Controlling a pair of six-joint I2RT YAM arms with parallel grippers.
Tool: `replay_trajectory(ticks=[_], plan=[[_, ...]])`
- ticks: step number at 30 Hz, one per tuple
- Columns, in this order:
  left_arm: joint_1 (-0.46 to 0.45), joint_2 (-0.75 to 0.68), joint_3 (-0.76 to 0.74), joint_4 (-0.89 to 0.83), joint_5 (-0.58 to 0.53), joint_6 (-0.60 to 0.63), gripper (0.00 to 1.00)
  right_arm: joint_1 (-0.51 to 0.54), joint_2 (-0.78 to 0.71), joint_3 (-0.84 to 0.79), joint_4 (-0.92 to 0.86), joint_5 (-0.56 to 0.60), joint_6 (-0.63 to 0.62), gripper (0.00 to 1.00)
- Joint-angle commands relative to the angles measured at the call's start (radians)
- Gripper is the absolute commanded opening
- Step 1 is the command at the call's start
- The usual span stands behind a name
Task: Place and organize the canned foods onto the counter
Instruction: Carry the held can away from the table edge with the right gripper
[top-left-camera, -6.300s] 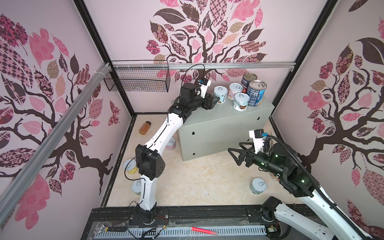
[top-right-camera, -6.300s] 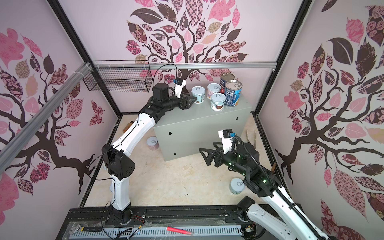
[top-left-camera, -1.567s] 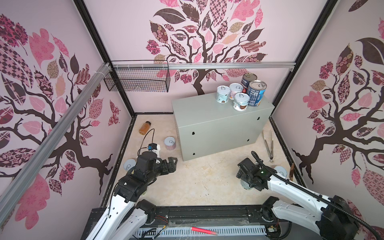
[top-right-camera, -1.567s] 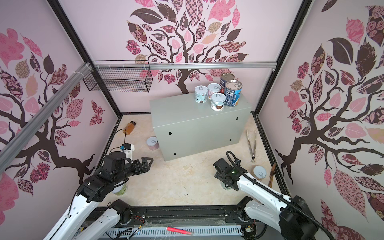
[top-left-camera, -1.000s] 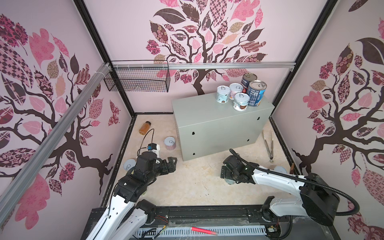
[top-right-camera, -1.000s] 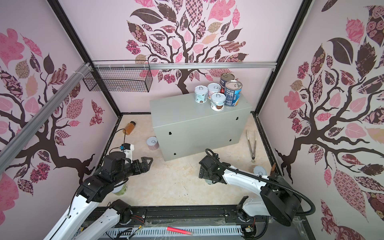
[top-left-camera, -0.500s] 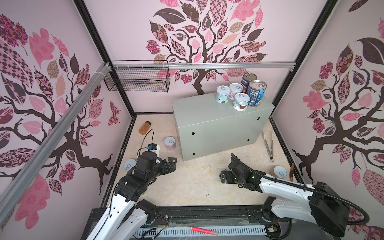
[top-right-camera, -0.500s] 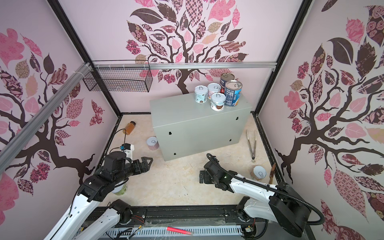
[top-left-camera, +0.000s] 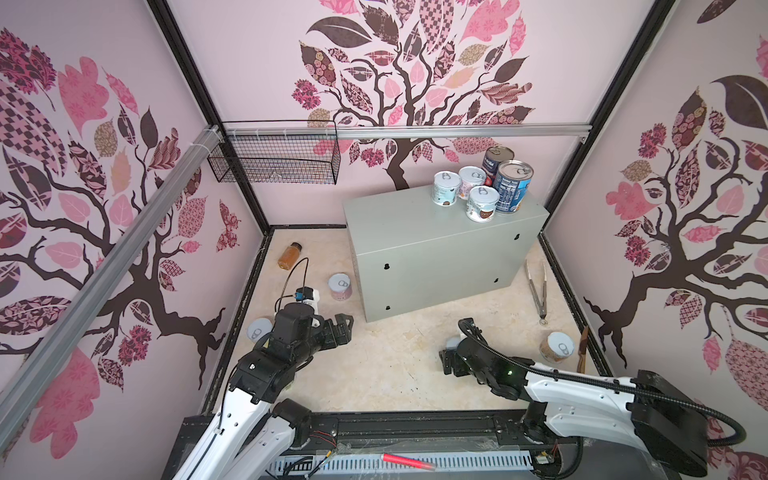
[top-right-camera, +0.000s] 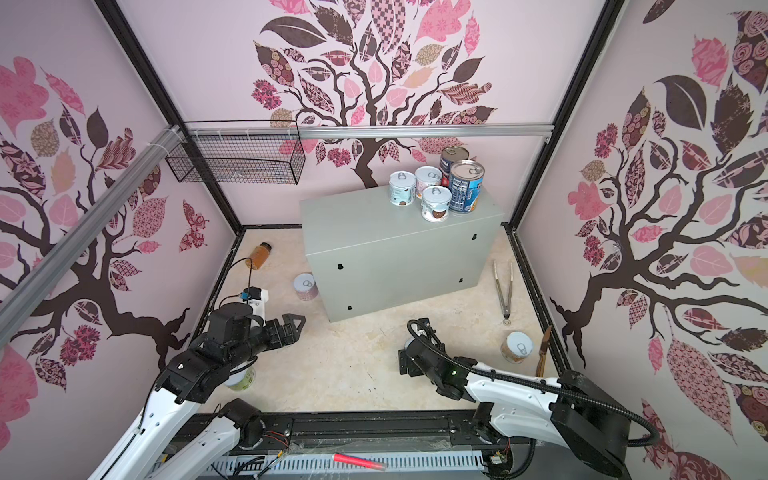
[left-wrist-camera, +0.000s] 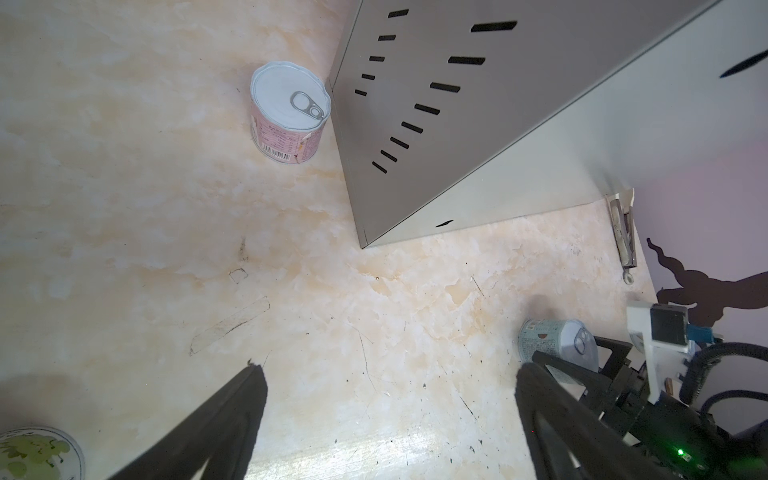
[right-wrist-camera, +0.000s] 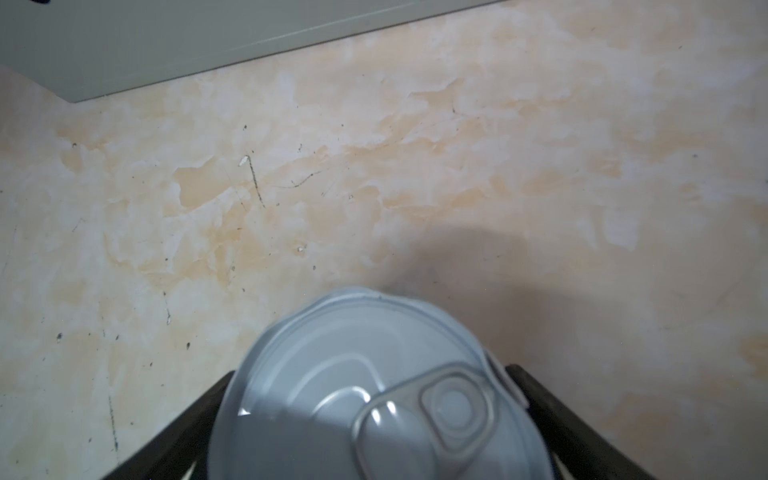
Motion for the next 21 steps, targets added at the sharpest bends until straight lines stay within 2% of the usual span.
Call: replay_trajectory(ticks=[1, 12, 18, 21], plan=[[0.004, -0.002, -0.025, 0.016, -0.002, 0.015, 0.97, 0.03, -0.013, -0.009, 0.035, 0.088, -0.019, 0.94], [0.004, 0.002, -0.025, 0.017, -0.002, 0.016, 0.97, 0.074, 0.0, 0.006, 0.029, 0.123, -0.041, 0.86], [0.004, 0.0, -0.024, 0.016, -0.002, 0.016, 0.97, 0.101, 0.027, 0.029, 0.005, 0.107, -0.058, 0.92], [0.004, -0.003, -0.025, 0.016, -0.002, 0.015, 0.97, 0.103, 0.046, 0.035, -0.002, 0.098, -0.055, 0.91]])
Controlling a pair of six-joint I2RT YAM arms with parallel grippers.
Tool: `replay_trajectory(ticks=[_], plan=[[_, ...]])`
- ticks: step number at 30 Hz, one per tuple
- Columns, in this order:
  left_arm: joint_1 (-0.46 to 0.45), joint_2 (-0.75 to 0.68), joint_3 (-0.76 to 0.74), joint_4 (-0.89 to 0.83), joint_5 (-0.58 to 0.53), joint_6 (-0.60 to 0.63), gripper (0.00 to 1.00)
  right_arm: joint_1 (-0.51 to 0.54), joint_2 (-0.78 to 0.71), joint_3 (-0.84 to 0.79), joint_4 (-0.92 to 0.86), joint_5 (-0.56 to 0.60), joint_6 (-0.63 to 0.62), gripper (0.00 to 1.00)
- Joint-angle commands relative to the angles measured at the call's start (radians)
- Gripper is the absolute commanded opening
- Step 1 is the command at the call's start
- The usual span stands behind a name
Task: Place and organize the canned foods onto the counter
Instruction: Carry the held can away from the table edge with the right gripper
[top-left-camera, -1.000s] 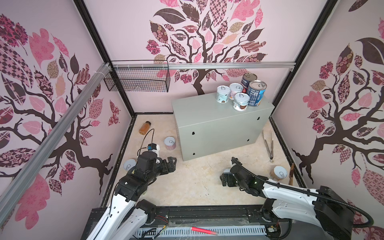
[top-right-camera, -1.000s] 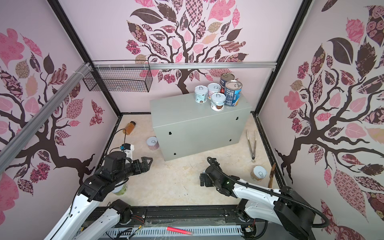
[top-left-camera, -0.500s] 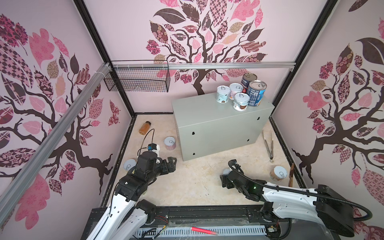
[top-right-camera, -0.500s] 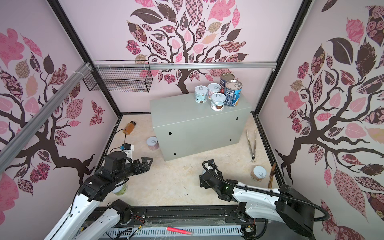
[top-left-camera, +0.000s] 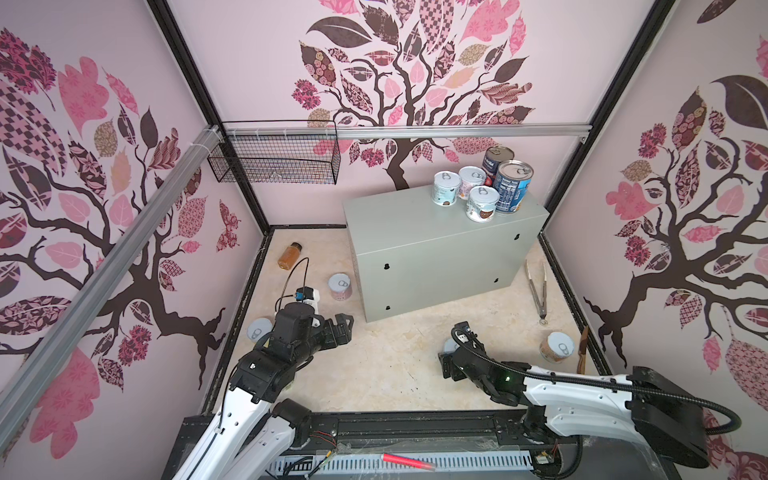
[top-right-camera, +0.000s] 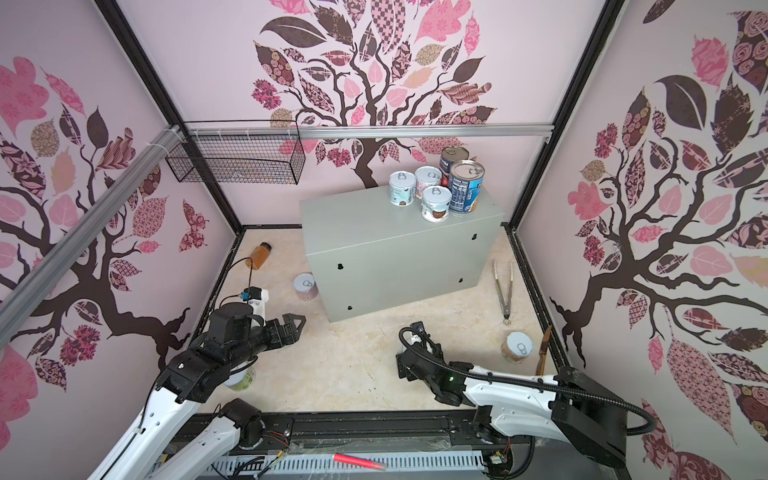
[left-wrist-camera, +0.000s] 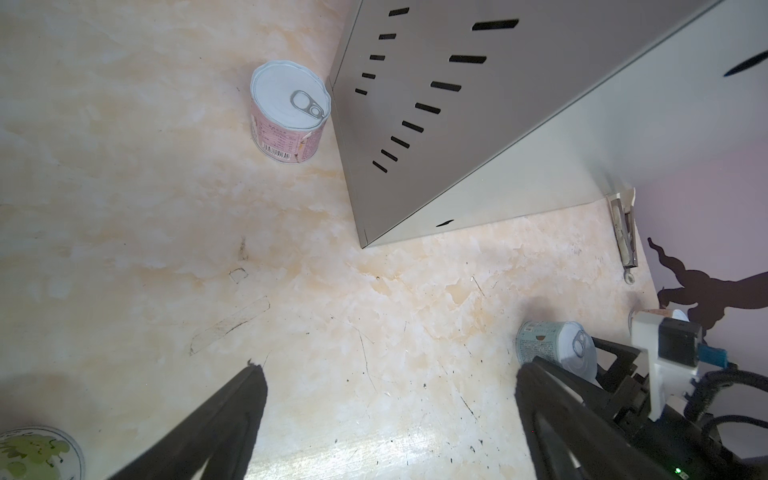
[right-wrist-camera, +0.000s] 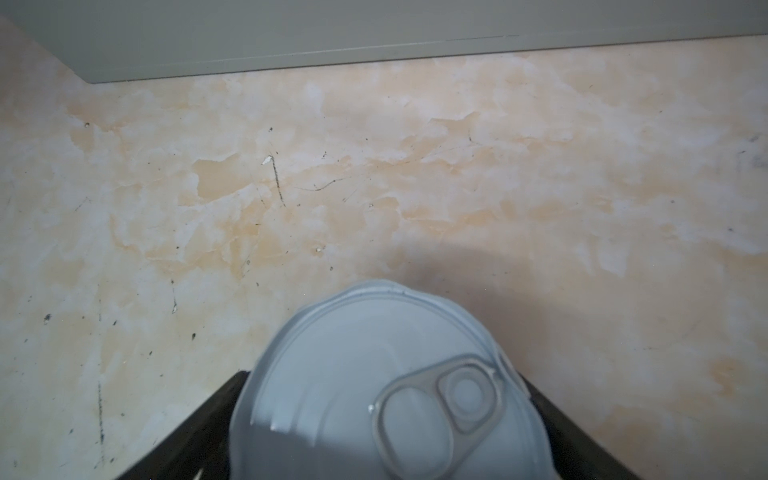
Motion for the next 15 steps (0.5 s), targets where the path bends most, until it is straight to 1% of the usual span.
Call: replay_trajectory(ticks=[1, 4, 7, 10, 15], plan=[[0.004, -0.007, -0.025, 0.015, -0.002, 0.017, 0.97, 0.011, 0.027, 0.038, -0.023, -0.008, -0.008, 0.9], [0.003, -0.007, -0.025, 0.014, -0.002, 0.016, 0.97, 0.012, 0.036, 0.047, -0.038, -0.014, -0.001, 0.85], [0.002, -0.007, -0.024, 0.015, -0.002, 0.017, 0.97, 0.014, 0.042, 0.062, -0.059, -0.018, 0.002, 0.83], [0.002, -0.009, -0.025, 0.015, -0.002, 0.017, 0.97, 0.015, 0.042, 0.08, -0.09, -0.02, 0.007, 0.77], [0.003, -0.012, -0.025, 0.015, -0.002, 0.018, 0.97, 0.018, 0.021, 0.105, -0.123, -0.03, 0.006, 0.7]])
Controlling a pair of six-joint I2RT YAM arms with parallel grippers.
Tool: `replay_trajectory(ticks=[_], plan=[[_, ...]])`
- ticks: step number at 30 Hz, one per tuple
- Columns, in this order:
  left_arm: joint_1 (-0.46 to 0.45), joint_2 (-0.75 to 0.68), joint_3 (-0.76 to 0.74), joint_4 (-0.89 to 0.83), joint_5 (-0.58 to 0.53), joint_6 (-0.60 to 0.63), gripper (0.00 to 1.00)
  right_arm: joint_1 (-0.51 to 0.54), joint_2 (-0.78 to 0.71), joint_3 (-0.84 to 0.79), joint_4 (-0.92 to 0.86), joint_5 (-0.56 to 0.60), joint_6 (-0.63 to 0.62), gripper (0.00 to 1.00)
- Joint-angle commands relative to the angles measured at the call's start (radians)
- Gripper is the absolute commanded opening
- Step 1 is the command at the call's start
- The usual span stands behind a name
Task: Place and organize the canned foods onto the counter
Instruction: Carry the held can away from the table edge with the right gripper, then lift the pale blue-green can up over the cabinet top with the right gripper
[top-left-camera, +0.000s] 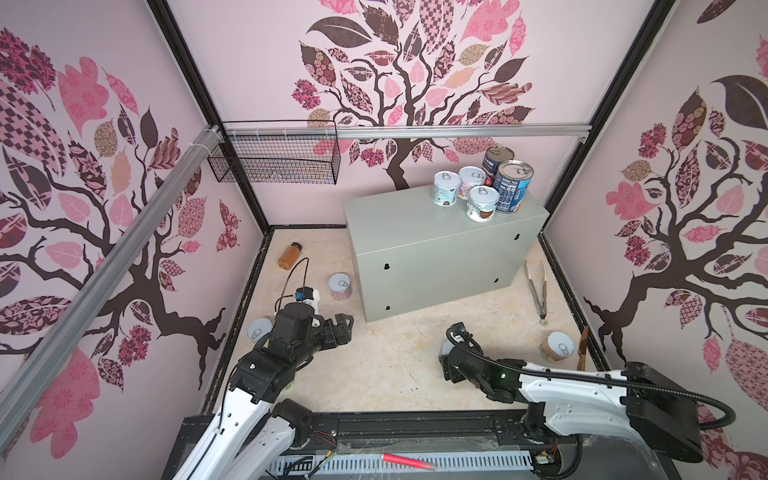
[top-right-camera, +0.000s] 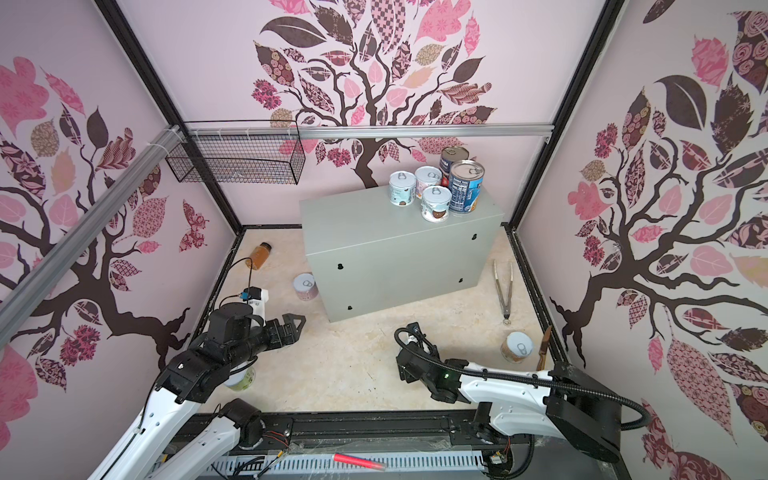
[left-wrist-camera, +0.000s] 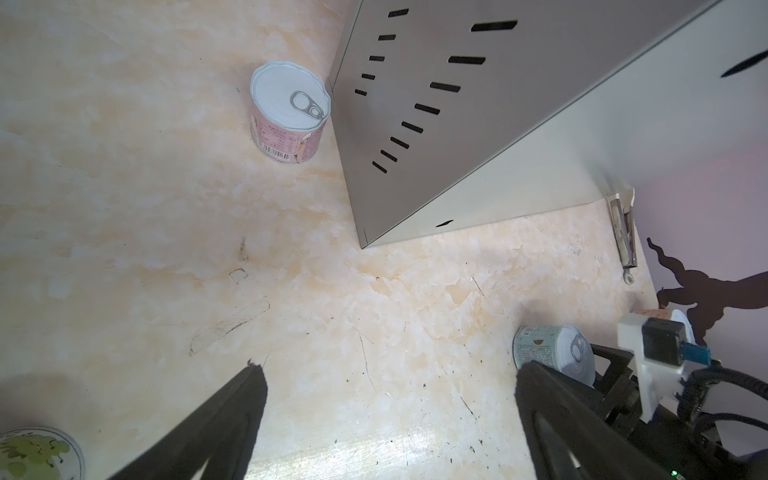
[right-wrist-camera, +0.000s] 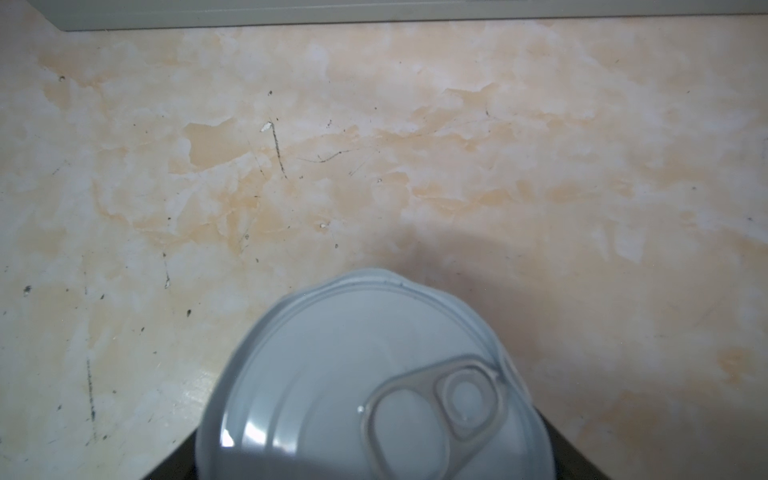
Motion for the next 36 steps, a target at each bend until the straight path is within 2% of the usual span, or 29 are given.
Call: replay_trajectory(ticks=[1, 3, 7, 21, 27, 36], plan=[[0.002, -0.008, -0.025, 0.014, -0.002, 0.017, 0.97, 0.007, -0.015, 0.055, -0.035, -0.004, 0.006, 0.68], [0.003, -0.01, -0.025, 0.014, -0.002, 0.018, 0.97, 0.007, -0.019, 0.081, -0.063, -0.013, 0.0, 0.63], [0.002, -0.016, -0.025, 0.014, -0.002, 0.019, 0.97, 0.007, -0.033, 0.143, -0.132, -0.023, -0.018, 0.61], [0.002, -0.071, 0.003, 0.007, 0.017, 0.046, 0.97, 0.007, -0.128, 0.491, -0.475, 0.015, -0.094, 0.6], [0.002, -0.081, 0.097, -0.072, -0.002, 0.125, 0.98, 0.007, -0.146, 0.633, -0.538, 0.035, -0.124, 0.59], [0.002, -0.072, 0.258, -0.143, -0.023, 0.217, 0.98, 0.007, -0.066, 0.954, -0.678, 0.032, -0.216, 0.58]])
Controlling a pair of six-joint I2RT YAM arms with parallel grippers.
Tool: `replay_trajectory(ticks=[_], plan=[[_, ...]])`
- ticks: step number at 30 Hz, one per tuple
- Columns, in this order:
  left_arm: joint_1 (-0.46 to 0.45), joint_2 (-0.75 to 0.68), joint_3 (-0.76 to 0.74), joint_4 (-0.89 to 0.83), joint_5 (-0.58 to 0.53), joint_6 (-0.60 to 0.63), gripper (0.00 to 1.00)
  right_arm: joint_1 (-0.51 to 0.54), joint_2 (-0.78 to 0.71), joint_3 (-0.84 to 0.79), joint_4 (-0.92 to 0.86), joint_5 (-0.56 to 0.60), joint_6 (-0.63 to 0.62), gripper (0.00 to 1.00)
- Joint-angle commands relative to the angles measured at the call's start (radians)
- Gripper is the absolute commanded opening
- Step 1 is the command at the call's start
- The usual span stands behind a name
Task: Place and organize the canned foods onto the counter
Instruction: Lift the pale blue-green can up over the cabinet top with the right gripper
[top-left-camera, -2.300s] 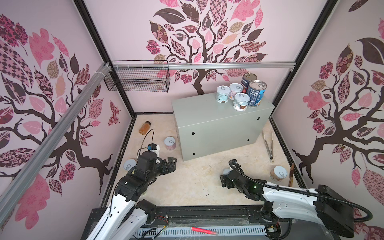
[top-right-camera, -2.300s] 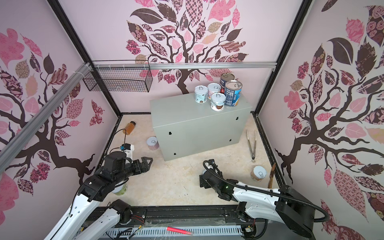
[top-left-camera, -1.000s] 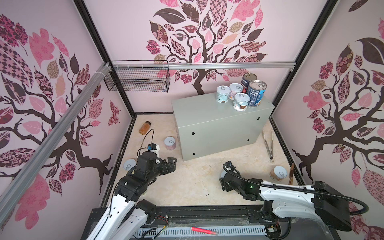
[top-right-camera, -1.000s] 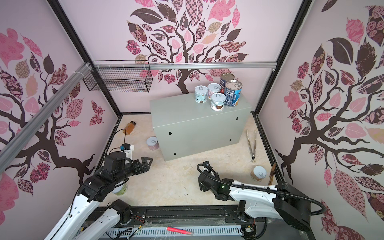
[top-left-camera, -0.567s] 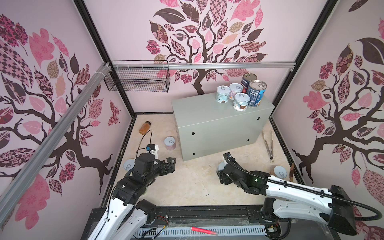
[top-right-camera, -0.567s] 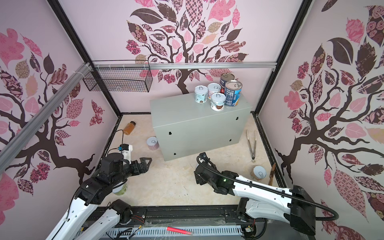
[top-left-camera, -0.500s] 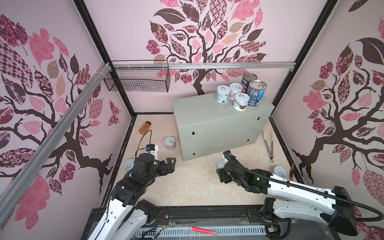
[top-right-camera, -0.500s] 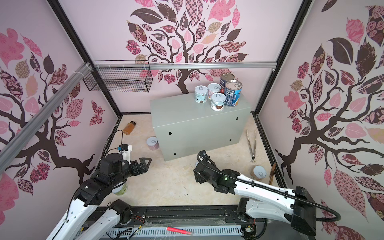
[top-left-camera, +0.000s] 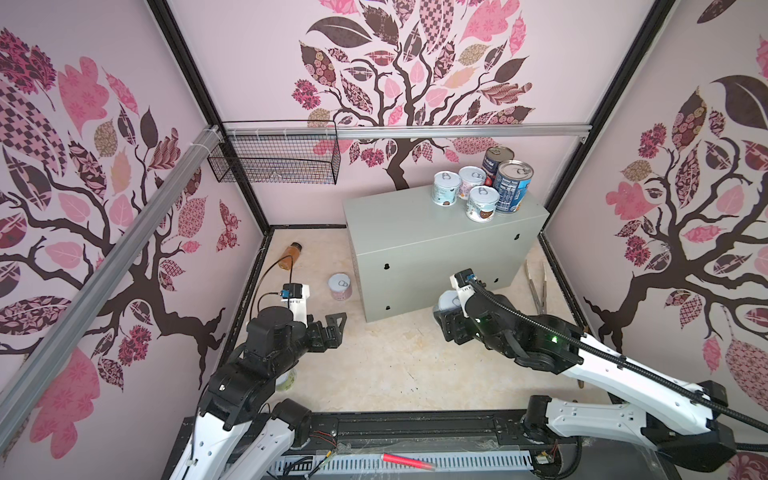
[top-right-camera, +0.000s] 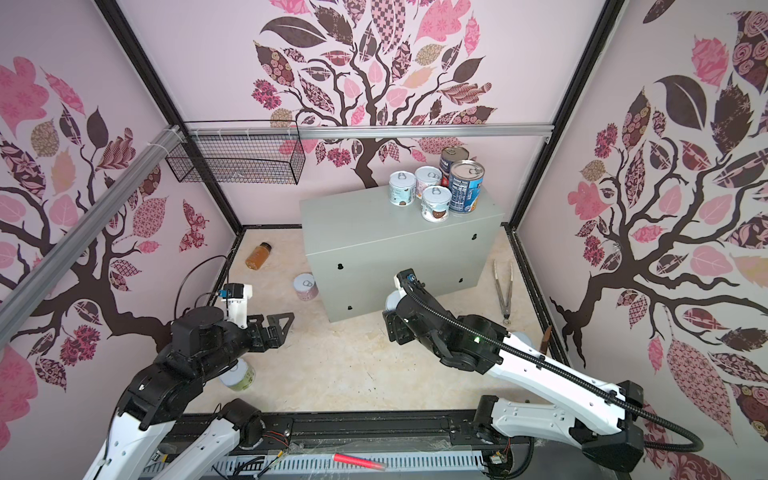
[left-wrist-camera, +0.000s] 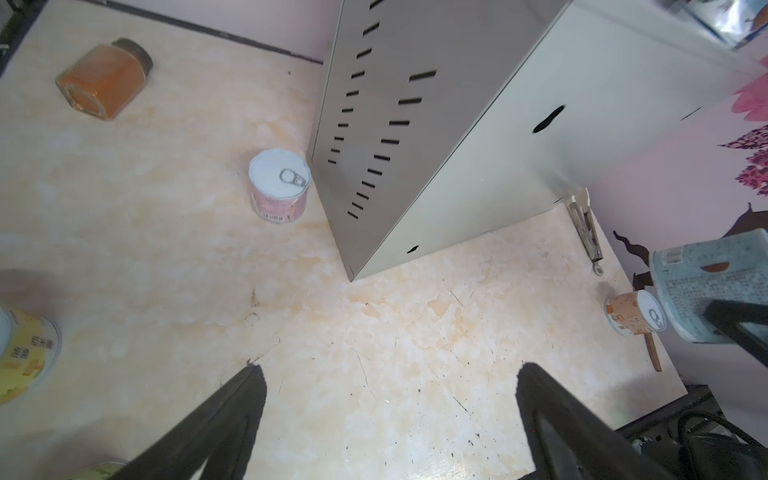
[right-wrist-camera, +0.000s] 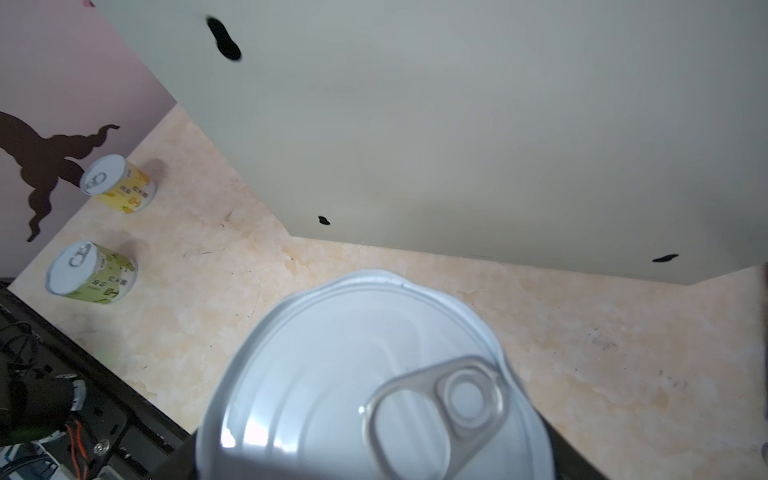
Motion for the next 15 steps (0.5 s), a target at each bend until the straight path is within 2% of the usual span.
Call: replay_trajectory(ticks=[1, 7, 15], plan=[[0.002, 0.01, 0.08, -0.039, -0.021, 0.064, 0.98, 0.007, 0.033, 0.148, -0.034, 0.033, -0.061, 0.58], [-0.013, 0.066, 0.175, -0.074, -0.035, 0.106, 0.98, 0.007, 0.161, 0.4, -0.133, 0.032, -0.129, 0.58], [-0.014, 0.128, 0.24, -0.048, -0.02, 0.11, 0.98, -0.032, 0.313, 0.642, -0.215, 0.022, -0.189, 0.59]])
